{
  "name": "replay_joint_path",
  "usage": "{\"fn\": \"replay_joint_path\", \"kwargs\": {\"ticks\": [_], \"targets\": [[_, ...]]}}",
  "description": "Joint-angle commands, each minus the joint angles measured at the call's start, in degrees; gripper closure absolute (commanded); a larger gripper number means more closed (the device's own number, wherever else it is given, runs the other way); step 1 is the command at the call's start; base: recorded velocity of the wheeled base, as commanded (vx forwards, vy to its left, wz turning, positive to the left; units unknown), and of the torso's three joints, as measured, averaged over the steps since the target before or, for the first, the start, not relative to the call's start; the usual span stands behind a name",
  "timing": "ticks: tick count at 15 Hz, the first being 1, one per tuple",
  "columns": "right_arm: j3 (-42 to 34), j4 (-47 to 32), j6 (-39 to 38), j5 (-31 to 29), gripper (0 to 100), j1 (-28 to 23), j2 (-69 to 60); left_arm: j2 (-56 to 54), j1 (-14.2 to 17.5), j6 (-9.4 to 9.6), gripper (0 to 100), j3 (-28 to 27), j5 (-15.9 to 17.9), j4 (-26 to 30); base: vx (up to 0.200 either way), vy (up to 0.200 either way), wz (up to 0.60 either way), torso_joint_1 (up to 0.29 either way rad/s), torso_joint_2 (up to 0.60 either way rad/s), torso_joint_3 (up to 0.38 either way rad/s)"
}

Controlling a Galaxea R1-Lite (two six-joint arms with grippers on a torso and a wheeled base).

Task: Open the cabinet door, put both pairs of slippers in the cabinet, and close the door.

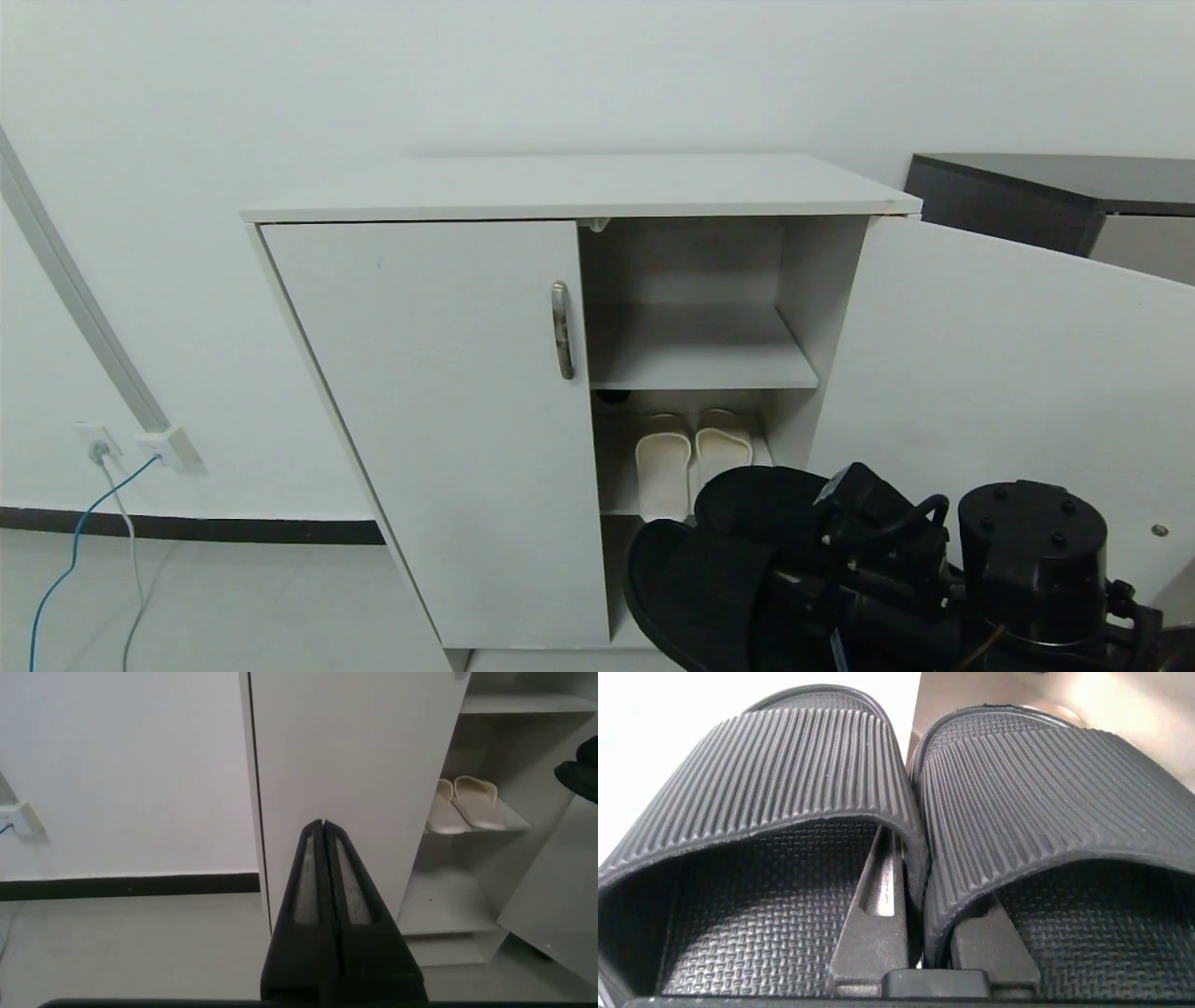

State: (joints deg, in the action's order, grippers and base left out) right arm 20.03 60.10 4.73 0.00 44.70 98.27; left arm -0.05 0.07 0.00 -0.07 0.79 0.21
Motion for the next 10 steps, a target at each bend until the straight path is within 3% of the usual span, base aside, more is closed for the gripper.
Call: {"fn": "replay_joint_path", "kwargs": {"ticks": [1,10], "targets": [[0.01,0.11,0.02,0.00,100,0.03,-0.09,0.05,0.01,0.00,100,-0.01,0.00,-0.03,0.000,0.000,0.00,0.000,0.00,0.000],[-1.13,2.83,0.02,-0.09,100,0.03,0.34,0.05,0.01,0.00,100,-0.01,0.00,-0.03,0.000,0.000,0.00,0.000,0.00,0.000]]}}
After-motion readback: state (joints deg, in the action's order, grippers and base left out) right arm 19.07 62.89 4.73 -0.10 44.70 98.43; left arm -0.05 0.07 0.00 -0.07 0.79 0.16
